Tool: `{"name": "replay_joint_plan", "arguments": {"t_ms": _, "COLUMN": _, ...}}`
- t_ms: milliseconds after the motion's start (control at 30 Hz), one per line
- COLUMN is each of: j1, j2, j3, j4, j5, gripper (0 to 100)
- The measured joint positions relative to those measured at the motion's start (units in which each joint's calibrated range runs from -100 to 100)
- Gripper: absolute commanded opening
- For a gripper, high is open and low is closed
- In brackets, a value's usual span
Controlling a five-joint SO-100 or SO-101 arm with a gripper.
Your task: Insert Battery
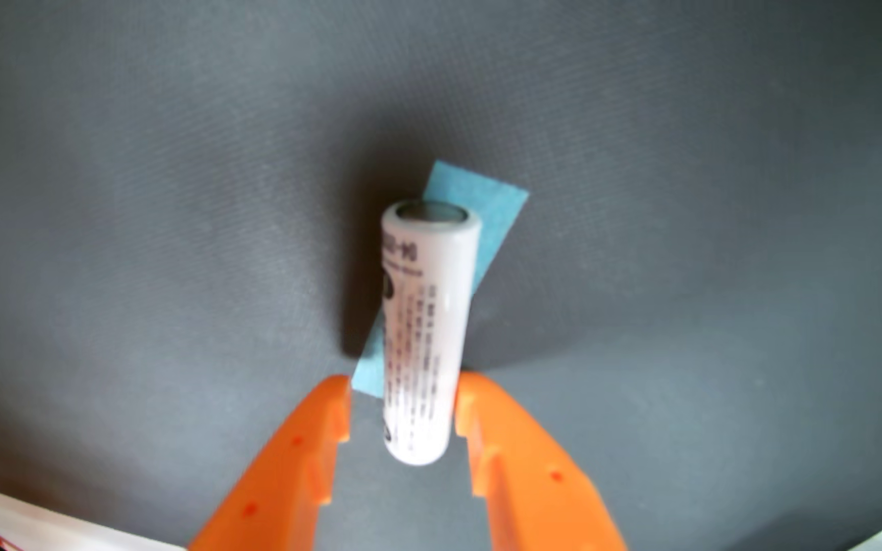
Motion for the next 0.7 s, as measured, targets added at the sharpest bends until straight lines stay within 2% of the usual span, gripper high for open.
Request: {"name": "replay_joint_plan", "arguments": {"t_ms": 700, "j1": 0.0, "j2": 2.6, "j3": -0.9, "j4": -0.1, "j5": 1.0, "gripper": 11}}
